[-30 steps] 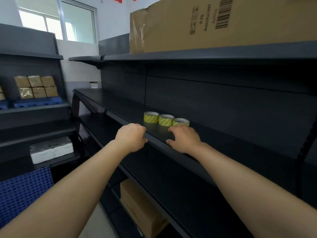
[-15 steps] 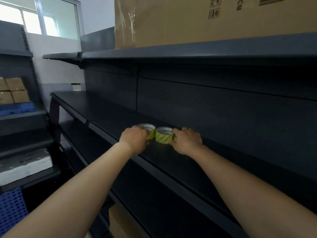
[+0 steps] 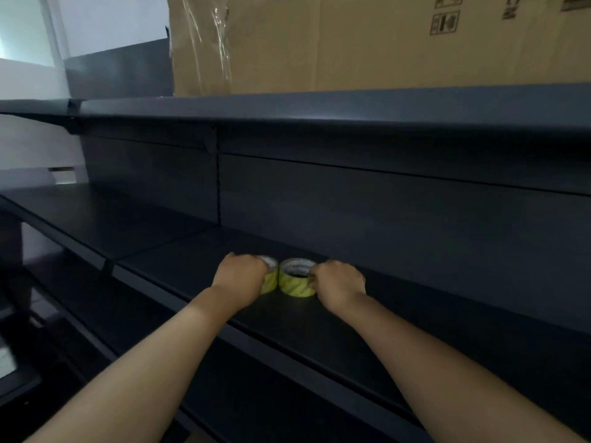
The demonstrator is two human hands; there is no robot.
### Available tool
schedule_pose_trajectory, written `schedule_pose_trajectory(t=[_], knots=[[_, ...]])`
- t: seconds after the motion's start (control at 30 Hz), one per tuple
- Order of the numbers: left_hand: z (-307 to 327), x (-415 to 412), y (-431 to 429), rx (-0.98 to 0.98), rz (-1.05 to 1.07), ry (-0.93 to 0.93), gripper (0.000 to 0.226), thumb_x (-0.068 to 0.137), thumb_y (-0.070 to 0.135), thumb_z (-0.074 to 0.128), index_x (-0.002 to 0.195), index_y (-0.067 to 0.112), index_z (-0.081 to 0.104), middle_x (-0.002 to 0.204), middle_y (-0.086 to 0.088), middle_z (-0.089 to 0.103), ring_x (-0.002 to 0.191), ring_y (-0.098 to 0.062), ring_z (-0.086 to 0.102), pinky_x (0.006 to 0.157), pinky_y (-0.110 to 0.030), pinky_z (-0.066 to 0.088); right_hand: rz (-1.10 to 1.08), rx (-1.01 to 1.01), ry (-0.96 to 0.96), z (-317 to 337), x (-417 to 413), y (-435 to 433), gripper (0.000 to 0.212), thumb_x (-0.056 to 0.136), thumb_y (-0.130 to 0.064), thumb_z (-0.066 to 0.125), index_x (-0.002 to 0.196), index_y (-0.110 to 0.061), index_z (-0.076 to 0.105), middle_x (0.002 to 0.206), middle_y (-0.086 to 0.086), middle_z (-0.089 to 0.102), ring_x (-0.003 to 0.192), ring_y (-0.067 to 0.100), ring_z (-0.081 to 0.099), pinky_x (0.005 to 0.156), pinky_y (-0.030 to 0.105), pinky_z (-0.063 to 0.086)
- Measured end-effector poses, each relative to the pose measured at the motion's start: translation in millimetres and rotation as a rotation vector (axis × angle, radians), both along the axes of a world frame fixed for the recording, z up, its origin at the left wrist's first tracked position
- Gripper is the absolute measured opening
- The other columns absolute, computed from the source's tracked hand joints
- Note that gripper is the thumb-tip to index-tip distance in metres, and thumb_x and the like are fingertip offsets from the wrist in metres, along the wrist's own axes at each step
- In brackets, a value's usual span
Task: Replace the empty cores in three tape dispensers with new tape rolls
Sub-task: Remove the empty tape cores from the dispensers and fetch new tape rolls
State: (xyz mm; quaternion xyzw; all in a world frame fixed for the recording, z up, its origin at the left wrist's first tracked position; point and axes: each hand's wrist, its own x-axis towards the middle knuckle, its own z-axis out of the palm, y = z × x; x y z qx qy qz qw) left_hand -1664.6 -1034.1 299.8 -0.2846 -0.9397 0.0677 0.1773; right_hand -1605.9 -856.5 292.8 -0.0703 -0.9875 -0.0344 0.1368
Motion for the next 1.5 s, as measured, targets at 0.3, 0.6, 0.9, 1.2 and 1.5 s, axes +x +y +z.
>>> schedule_pose_trajectory(t=[0.3, 0.6, 0.9, 1.2, 1.5], knots=[[-1, 11, 8, 0.182, -0.200, 0.016, 0.017, 0.085, 0.004, 0.049, 0.084, 0.014, 0.063, 0.082, -0.001, 0.059, 0.082, -0.022, 0.059, 0.067, -0.028, 0.035, -0.018, 0.065, 0.079, -4, 27, 7, 0.030, 0.094, -0.007, 0.049, 0.117, -0.018, 0.065, 0.108, 0.010, 0.062, 0.095, 0.031, 0.063, 0.075, 0.035, 0.054], [7, 56, 51, 0.261, -0.486, 0.209, 0.036, 0.034, -0.013, 0.073, 0.049, 0.013, 0.053, 0.047, -0.003, 0.054, 0.040, -0.022, 0.052, 0.043, -0.023, 0.038, -0.189, 0.268, 0.247, 11, 99, 35, 0.037, 0.023, 0.007, 0.080, 0.048, -0.013, 0.061, 0.045, 0.004, 0.051, 0.030, 0.022, 0.048, 0.032, 0.019, 0.027], [7, 128, 115, 0.306, -0.687, 0.163, 0.021, 0.076, -0.006, 0.052, 0.085, 0.008, 0.064, 0.088, -0.008, 0.066, 0.082, -0.027, 0.061, 0.066, -0.028, 0.032, -0.468, 0.309, 0.221, 15, 201, 72, 0.033, 0.036, 0.006, 0.081, 0.059, -0.012, 0.067, 0.052, 0.007, 0.056, 0.034, 0.025, 0.052, 0.032, 0.023, 0.030], [13, 228, 188, 0.381, -0.906, 0.097, 0.020, 0.077, -0.007, 0.054, 0.077, 0.012, 0.061, 0.083, -0.005, 0.064, 0.078, -0.022, 0.059, 0.062, -0.027, 0.034, -0.633, 0.356, 0.245, 23, 333, 110, 0.040, 0.030, 0.006, 0.085, 0.059, -0.013, 0.066, 0.052, 0.007, 0.056, 0.030, 0.023, 0.048, 0.036, 0.017, 0.020], [13, 401, 265, 0.442, -1.147, 0.035, 0.028, 0.079, -0.007, 0.049, 0.069, 0.020, 0.043, 0.082, -0.003, 0.061, 0.081, -0.022, 0.057, 0.061, -0.028, 0.028, -0.870, 0.454, 0.269, 24, 522, 145, 0.030, 0.038, 0.000, 0.084, 0.058, -0.012, 0.066, 0.050, 0.007, 0.054, 0.034, 0.028, 0.050, 0.041, 0.022, 0.019]])
